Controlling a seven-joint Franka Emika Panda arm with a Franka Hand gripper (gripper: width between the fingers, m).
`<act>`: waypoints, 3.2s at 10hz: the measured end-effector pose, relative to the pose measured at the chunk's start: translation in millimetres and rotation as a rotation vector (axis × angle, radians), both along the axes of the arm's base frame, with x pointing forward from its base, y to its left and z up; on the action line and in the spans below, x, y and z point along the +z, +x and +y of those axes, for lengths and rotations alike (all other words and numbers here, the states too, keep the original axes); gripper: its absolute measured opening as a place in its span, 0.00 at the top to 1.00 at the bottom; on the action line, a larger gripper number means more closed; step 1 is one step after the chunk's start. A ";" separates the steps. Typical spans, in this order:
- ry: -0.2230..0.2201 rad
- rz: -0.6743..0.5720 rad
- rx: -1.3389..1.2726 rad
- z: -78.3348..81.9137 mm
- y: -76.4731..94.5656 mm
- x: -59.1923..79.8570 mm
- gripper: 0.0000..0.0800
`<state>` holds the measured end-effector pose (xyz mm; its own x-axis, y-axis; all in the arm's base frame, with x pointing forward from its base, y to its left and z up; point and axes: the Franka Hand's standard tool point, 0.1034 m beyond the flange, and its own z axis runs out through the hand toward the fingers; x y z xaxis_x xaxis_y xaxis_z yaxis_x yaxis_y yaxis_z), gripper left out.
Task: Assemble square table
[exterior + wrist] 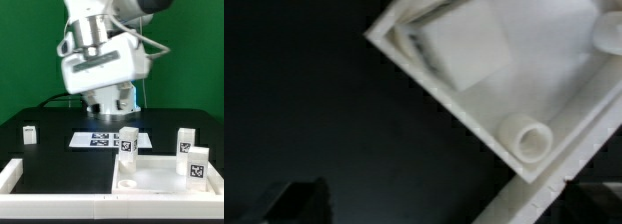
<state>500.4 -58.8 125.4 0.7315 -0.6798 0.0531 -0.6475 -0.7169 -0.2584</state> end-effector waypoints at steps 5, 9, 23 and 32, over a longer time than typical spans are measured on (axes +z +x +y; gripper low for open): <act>-0.095 -0.057 0.319 -4.7 -0.1 -2.5 0.19; -0.171 -0.019 0.728 -66.1 -77.0 -37.0 0.19; -0.059 0.450 1.108 -148.3 -129.1 -74.1 0.19; 0.005 0.774 1.120 -171.8 -178.1 -104.7 0.19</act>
Offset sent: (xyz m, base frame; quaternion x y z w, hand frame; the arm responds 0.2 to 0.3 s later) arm 0.0000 0.0000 0.0000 0.0000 0.0000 -0.1938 0.9810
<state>322.2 -230.5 20.7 0.7277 0.2939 -0.6198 0.2967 -0.9495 -0.1019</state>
